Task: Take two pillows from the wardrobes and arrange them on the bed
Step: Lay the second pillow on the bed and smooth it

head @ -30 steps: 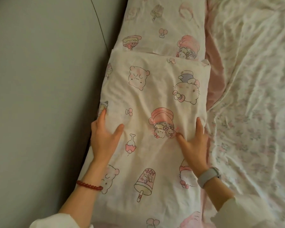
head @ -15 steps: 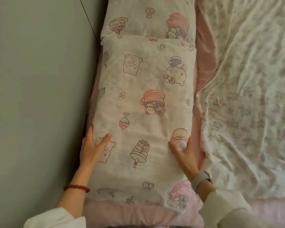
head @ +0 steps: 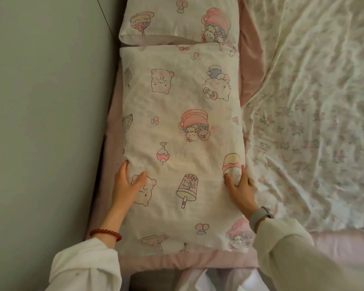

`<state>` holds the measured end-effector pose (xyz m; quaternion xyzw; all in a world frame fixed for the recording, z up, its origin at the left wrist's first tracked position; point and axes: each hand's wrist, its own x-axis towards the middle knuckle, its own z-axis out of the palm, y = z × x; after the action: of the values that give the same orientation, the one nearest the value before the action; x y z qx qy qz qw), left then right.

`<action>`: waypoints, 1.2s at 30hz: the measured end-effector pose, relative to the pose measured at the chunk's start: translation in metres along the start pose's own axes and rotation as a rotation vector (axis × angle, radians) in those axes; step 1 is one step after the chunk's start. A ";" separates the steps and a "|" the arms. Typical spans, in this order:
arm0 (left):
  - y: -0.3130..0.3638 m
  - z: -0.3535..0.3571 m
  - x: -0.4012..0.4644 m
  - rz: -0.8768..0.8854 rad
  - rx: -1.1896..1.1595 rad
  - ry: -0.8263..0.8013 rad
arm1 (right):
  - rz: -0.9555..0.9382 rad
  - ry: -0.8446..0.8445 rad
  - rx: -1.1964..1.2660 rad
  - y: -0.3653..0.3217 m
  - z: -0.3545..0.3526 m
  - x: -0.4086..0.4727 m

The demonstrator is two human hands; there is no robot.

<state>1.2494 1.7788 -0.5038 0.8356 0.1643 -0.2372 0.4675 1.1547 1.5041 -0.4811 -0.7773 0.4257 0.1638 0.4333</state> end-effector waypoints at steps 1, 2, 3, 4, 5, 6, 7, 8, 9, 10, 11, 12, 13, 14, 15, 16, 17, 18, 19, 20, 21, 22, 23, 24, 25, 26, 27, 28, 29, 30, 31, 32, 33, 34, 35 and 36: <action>0.004 -0.002 0.001 0.038 -0.015 0.010 | -0.020 0.020 0.003 0.000 0.002 -0.003; 0.007 -0.003 0.001 0.070 -0.031 0.023 | -0.046 0.048 0.006 -0.001 0.003 -0.007; 0.010 -0.004 0.000 0.093 -0.043 0.043 | -0.070 0.073 0.006 -0.001 0.005 -0.011; 0.012 -0.005 -0.003 0.111 -0.053 0.071 | -0.078 0.085 -0.002 0.000 0.007 -0.014; 0.013 -0.005 -0.006 0.125 -0.057 0.106 | -0.074 0.084 -0.016 0.002 0.009 -0.017; 0.013 -0.004 -0.009 0.138 -0.055 0.141 | -0.067 0.075 -0.028 0.004 0.011 -0.017; 0.013 -0.004 -0.011 0.140 -0.042 0.161 | -0.060 0.061 -0.027 0.006 0.013 -0.018; 0.011 -0.004 -0.011 0.126 -0.022 0.155 | -0.052 0.044 -0.013 0.007 0.014 -0.018; 0.009 -0.004 -0.009 0.091 -0.005 0.130 | -0.048 0.023 0.000 0.006 0.015 -0.018; 0.007 -0.004 -0.004 0.042 0.003 0.094 | -0.045 0.009 0.000 0.005 0.015 -0.016; 0.006 -0.005 0.001 -0.008 0.009 0.063 | -0.038 0.003 -0.010 0.002 0.014 -0.013; 0.006 -0.006 0.010 -0.041 0.014 0.050 | -0.030 0.015 -0.024 -0.001 0.012 -0.008; 0.010 -0.008 0.019 -0.046 0.023 0.058 | -0.036 0.036 -0.026 -0.007 0.009 -0.001; 0.015 -0.009 0.029 -0.027 0.039 0.086 | -0.068 0.065 -0.007 -0.016 0.004 0.008; 0.023 -0.011 0.041 0.013 0.061 0.113 | -0.124 0.091 0.028 -0.027 -0.001 0.020; 0.032 -0.011 0.053 0.061 0.082 0.123 | -0.184 0.103 0.059 -0.040 -0.007 0.035; 0.042 -0.011 0.066 0.102 0.089 0.108 | -0.226 0.099 0.076 -0.054 -0.012 0.051; 0.052 -0.009 0.078 0.117 0.063 0.077 | -0.243 0.090 0.089 -0.067 -0.017 0.067; 0.062 -0.006 0.091 0.101 0.007 0.046 | -0.239 0.077 0.112 -0.081 -0.021 0.084; 0.071 -0.004 0.102 0.058 -0.059 0.026 | -0.226 0.061 0.139 -0.094 -0.024 0.100; 0.079 -0.001 0.112 -0.003 -0.111 0.018 | -0.211 0.041 0.153 -0.104 -0.025 0.113; 0.087 0.002 0.118 -0.062 -0.137 0.018 | -0.203 0.020 0.146 -0.112 -0.025 0.121; 0.092 0.004 0.120 -0.092 -0.145 0.017 | -0.198 0.007 0.123 -0.117 -0.023 0.126; 0.097 0.008 0.119 -0.076 -0.146 0.023 | -0.198 0.015 0.105 -0.119 -0.021 0.128; 0.100 0.011 0.114 -0.026 -0.131 0.038 | -0.208 0.046 0.094 -0.120 -0.020 0.127; 0.102 0.013 0.108 0.037 -0.099 0.064 | -0.229 0.087 0.094 -0.118 -0.017 0.124; 0.102 0.015 0.100 0.097 -0.056 0.090 | -0.255 0.122 0.095 -0.115 -0.015 0.120; 0.100 0.016 0.094 0.152 -0.016 0.116 | -0.289 0.158 0.092 -0.111 -0.012 0.116; 0.099 0.018 0.088 0.200 0.011 0.138 | -0.314 0.193 0.088 -0.106 -0.010 0.111; 0.097 0.020 0.084 0.250 0.035 0.171 | -0.337 0.232 0.090 -0.101 -0.008 0.108; 0.096 0.022 0.083 0.293 0.060 0.206 | -0.347 0.259 0.100 -0.098 -0.007 0.106; 0.095 0.024 0.084 0.323 0.090 0.235 | -0.353 0.279 0.113 -0.095 -0.008 0.106; 0.094 0.025 0.087 0.309 0.110 0.231 | -0.342 0.280 0.110 -0.094 -0.008 0.108; 0.092 0.026 0.093 0.267 0.127 0.198 | -0.327 0.283 0.074 -0.093 -0.009 0.111; 0.089 0.025 0.101 0.194 0.147 0.137 | -0.295 0.276 0.002 -0.095 -0.010 0.113; 0.086 0.024 0.110 0.120 0.192 0.074 | -0.260 0.267 -0.101 -0.095 -0.009 0.118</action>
<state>1.3779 1.7208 -0.5147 0.8931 0.1077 -0.1924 0.3921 1.2992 1.4600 -0.4991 -0.8614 0.3666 0.0229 0.3508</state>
